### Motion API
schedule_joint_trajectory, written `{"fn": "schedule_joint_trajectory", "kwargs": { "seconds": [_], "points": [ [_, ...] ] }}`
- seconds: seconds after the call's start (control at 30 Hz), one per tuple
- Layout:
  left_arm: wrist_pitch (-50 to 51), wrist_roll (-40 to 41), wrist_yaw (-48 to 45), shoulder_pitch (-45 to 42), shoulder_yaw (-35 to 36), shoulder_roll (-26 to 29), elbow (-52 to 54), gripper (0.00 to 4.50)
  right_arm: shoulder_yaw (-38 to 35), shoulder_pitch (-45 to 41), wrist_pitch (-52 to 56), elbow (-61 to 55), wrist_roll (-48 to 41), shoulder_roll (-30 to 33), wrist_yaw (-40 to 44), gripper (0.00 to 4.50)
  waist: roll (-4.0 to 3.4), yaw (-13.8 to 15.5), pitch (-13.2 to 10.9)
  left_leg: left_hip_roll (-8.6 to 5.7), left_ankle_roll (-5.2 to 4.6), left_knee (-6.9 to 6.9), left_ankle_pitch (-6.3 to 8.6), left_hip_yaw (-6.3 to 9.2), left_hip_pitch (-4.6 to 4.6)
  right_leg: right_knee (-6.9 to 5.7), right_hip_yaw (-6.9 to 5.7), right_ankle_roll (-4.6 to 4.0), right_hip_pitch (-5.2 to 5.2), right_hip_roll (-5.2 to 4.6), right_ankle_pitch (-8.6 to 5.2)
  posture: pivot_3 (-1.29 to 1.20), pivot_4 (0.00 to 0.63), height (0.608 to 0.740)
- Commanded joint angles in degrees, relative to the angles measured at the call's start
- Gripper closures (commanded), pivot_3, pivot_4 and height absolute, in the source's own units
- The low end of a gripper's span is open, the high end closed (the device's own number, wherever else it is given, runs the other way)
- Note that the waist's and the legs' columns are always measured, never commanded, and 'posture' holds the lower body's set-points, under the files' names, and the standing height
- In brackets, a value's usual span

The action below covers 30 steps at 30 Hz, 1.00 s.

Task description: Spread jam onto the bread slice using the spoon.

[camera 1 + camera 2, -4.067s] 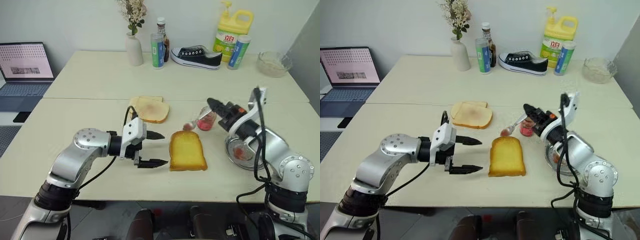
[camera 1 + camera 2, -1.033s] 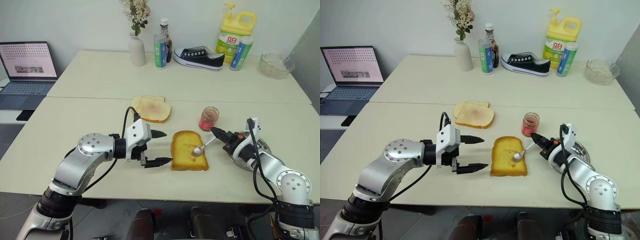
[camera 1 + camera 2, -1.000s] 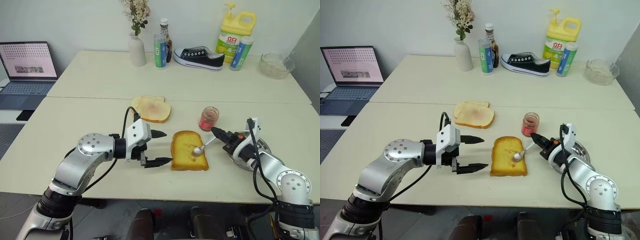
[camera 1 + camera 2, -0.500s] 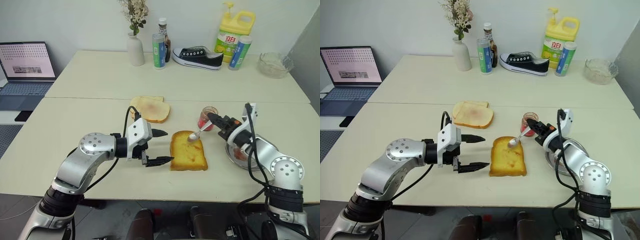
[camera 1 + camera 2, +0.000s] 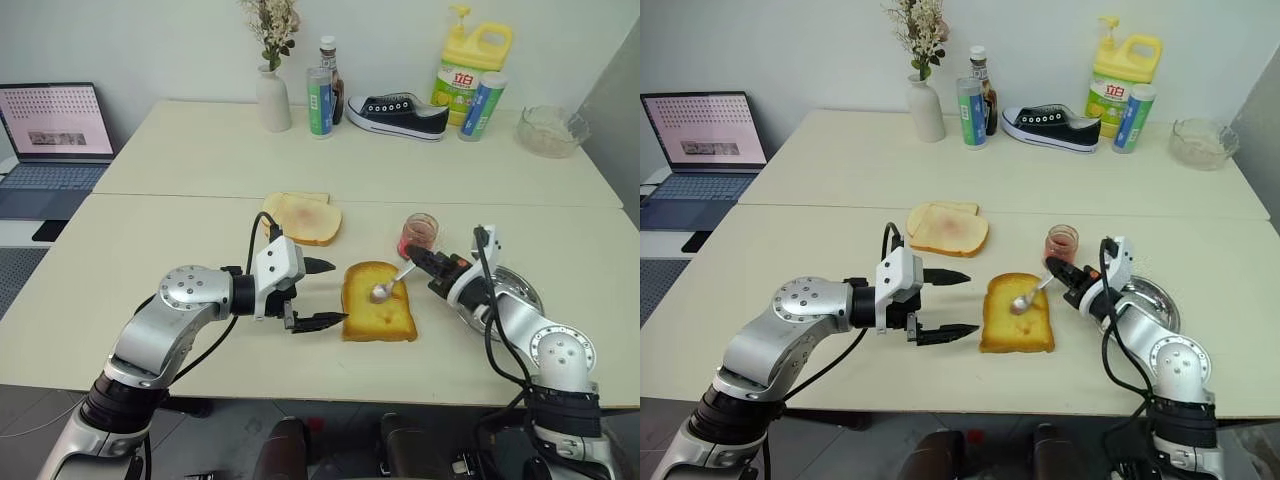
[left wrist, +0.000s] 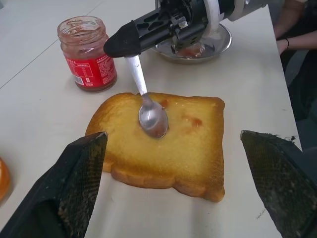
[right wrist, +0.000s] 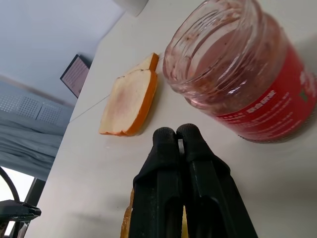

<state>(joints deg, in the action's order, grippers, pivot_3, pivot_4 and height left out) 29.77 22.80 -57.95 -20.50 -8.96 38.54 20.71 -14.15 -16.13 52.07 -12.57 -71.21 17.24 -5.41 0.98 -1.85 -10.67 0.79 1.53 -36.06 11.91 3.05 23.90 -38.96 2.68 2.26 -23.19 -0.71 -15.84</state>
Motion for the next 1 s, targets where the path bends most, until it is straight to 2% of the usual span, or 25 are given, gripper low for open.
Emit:
{"fn": "schedule_joint_trajectory", "kwargs": {
  "seconds": [0.03, 0.23, 0.43, 0.63, 0.73, 0.87, 1.0],
  "points": [
    [-0.5, 0.0, 0.4, -0.9, 0.6, 0.2, 1.1, 0.00, -4.3, -0.8, 0.4, -4.2, -6.4, 1.2, -3.2, 4.47, 0.00, 0.0, 0.0, 0.00, 0.00, 0.00, 0.00, 0.00, 0.00, 0.00, 0.00, 0.01, 0.00, 0.00, 0.00, 0.00, 0.150, 0.740],
    [0.7, 0.9, -0.9, -2.3, 1.4, 1.3, 0.8, 0.00, -7.9, -1.6, -2.5, -11.5, -20.2, 3.5, -12.3, 4.47, 0.00, 0.0, 0.0, 0.02, 0.00, 0.01, 0.00, 0.01, 0.00, -0.01, 0.00, 0.01, -0.01, 0.02, -0.01, 0.00, 0.150, 0.740],
    [4.4, 3.6, -2.8, -6.5, 0.4, 1.8, 2.0, 0.00, -15.7, 7.0, -7.3, -17.7, -26.9, 11.6, -16.3, 4.47, 0.01, 0.4, 0.0, -0.05, 0.00, 0.00, 0.00, 0.03, 0.07, 0.04, -0.04, 0.02, 0.01, -0.05, -0.02, 0.00, 0.150, 0.740],
    [1.0, -0.8, -1.6, -14.2, -8.3, -8.4, -3.3, 0.00, -23.8, 17.4, -10.6, -14.4, -18.1, 17.8, -8.3, 4.47, 0.04, 0.4, 0.0, -0.20, 0.00, -0.08, 0.00, -0.09, 0.09, 0.14, 0.04, 0.10, 0.08, -0.20, 0.00, 0.00, 0.150, 0.740],
    [-0.6, -2.5, -1.8, -15.7, -11.0, -11.1, -5.5, 0.00, -24.9, 19.0, -12.1, -12.4, -16.0, 17.9, -5.6, 4.47, 0.03, -0.3, 0.0, -0.12, 0.00, -0.06, 0.00, -0.13, -0.01, 0.08, 0.12, 0.10, 0.08, -0.08, 0.01, 0.00, 0.150, 0.740],
    [-7.3, -8.7, -4.3, -17.3, -17.9, -13.3, -11.0, 0.00, -24.9, 20.0, -14.2, -6.7, -11.2, 16.8, 0.1, 4.47, -0.05, -0.5, 0.1, 0.03, -0.01, -0.03, 0.00, -0.09, -0.09, -0.02, 0.15, 0.07, 0.06, 0.16, 0.01, 0.00, 0.150, 0.740],
    [-9.3, -10.1, -4.2, -18.6, -18.9, -16.7, -14.4, 0.00, -23.8, 19.1, -15.6, 0.0, -6.7, 15.8, 6.1, 4.47, -0.07, -0.3, 0.1, 0.01, -0.01, -0.05, 0.00, -0.11, -0.05, 0.00, 0.18, 0.06, 0.05, 0.14, 0.01, 0.00, 0.150, 0.740]
  ]
}}
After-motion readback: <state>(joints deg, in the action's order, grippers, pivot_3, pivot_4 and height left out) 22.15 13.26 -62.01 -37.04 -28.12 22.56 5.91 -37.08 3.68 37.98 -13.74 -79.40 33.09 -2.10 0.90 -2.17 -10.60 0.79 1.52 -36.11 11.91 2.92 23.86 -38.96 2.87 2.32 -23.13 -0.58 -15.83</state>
